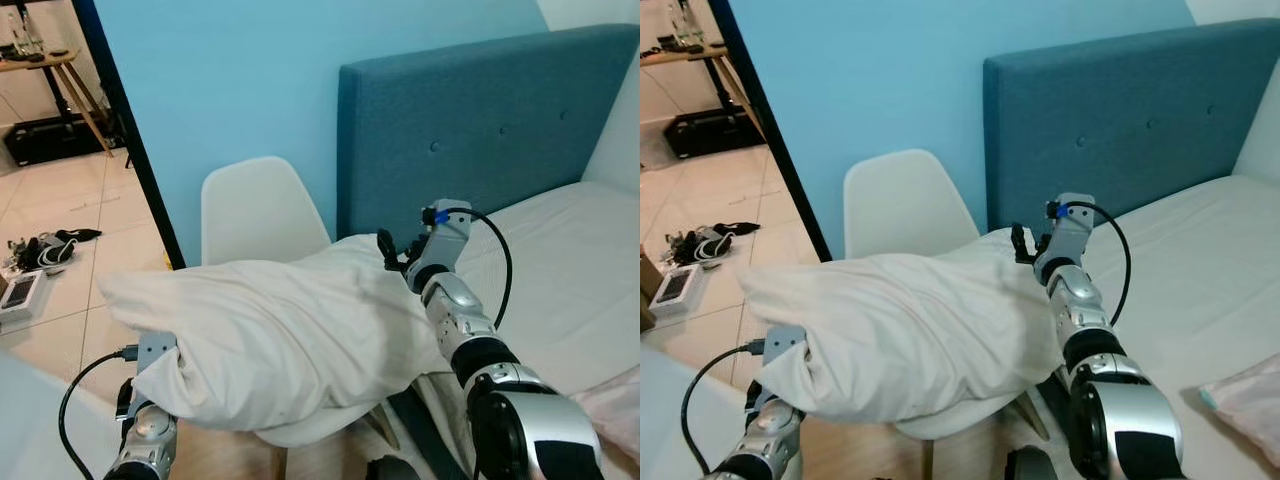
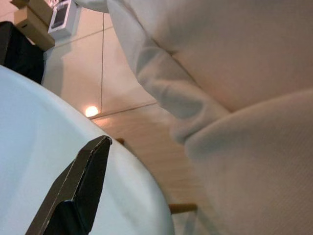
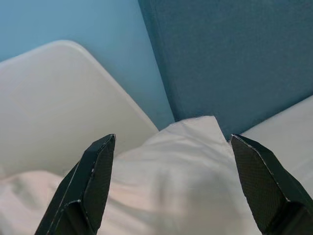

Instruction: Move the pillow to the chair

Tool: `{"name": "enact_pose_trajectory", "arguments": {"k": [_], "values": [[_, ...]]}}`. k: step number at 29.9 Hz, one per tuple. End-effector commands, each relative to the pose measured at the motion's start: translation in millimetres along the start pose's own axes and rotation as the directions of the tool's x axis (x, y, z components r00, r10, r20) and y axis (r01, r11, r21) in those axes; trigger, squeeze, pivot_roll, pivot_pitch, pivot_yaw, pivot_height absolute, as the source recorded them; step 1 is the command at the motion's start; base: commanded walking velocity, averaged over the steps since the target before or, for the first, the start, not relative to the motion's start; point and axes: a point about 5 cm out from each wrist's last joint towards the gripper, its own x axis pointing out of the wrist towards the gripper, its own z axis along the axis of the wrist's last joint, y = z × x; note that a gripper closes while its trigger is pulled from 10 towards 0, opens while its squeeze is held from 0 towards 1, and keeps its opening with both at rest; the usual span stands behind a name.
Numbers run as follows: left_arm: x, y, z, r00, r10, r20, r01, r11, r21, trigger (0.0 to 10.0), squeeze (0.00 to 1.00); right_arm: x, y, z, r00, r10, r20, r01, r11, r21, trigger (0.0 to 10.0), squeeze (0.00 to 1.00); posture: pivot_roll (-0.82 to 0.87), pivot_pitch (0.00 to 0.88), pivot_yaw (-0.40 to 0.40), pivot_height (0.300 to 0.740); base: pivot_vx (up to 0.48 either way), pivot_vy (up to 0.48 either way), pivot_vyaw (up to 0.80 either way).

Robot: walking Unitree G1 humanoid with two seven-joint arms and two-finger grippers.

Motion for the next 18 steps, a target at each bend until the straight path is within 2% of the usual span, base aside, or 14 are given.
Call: {"name": "enact_pose_trajectory", "arguments": {"k": [1,2,3,6,7,8,10,15,18], "values": [[1.3,2.5,2.0,1.0,0.006,0.005,-0.006,1.0,0.015,10.0,0.0,0.1,5.0,-0.9,1.0,0.018,0.008,-0.018,1.0,-0.002,10.0,0.0,-0.09,0.016,0.013,0.668,0.0,0.0,0.0],[1.3,2.5,2.0,1.0,0.006,0.005,-0.006,1.0,0.015,10.0,0.0,0.1,5.0,-0.9,1.0,0.018,0.008,-0.018,1.0,-0.002,10.0,0.0,-0.09,0.016,0.013,0.668,0.0,0.0,0.0],[-1.7,2.9,-10.2,0.999,0.0,-0.05,0.0,1.0,0.007,10.0,0.0,-0.1,6.1,-2.1,1.0,0.021,0.007,-0.021,1.0,0.001,10.0,0.0,-0.09,0.017,0.017,0.678,0.0,0.0,0.0],[-2.9,3.1,-15.1,0.997,-0.004,-0.074,0.004,1.0,0.0,10.0,0.0,-0.3,6.4,-3.0,1.0,0.021,0.006,-0.021,1.0,0.001,10.0,0.0,-0.08,0.019,0.018,0.683,0.0,0.0,0.0],[-7.7,4.8,-32.3,0.988,-0.019,-0.153,0.018,1.0,-0.002,10.0,0.0,-0.6,7.6,-5.1,1.0,0.023,0.001,-0.023,1.0,0.003,10.0,0.0,-0.08,0.021,0.02,0.693,0.0,0.0,0.0],[-7.7,4.8,-32.3,0.988,-0.019,-0.153,0.018,1.0,-0.002,10.0,0.0,-0.6,7.6,-5.1,1.0,0.023,0.001,-0.023,1.0,0.003,10.0,0.0,-0.08,0.021,0.02,0.693,0.0,0.0,0.0],[-13.6,10.4,-51.3,0.97,-0.008,-0.243,0.002,1.0,-0.025,10.0,0.0,-1.3,9.6,-8.3,1.0,0.029,-0.006,-0.029,1.0,0.007,10.0,0.0,-0.08,0.024,0.025,0.708,0.0,0.0,0.0],[-16.7,16.4,-61.0,0.957,0.016,-0.29,-0.032,0.998,-0.049,10.0,0.0,-2.0,14.0,-12.7,0.999,0.046,-0.018,-0.046,0.999,0.005,10.0,0.0,-0.08,0.026,0.026,0.723,0.0,0.0,0.0],[-18.1,17.6,-64.4,0.952,0.019,-0.305,-0.036,0.998,-0.052,10.0,0.0,-2.8,16.6,-15.8,0.998,0.059,-0.025,-0.059,0.998,-0.003,10.0,0.0,-0.08,0.028,0.027,0.728,-0.296,0.0,0.0]]}}
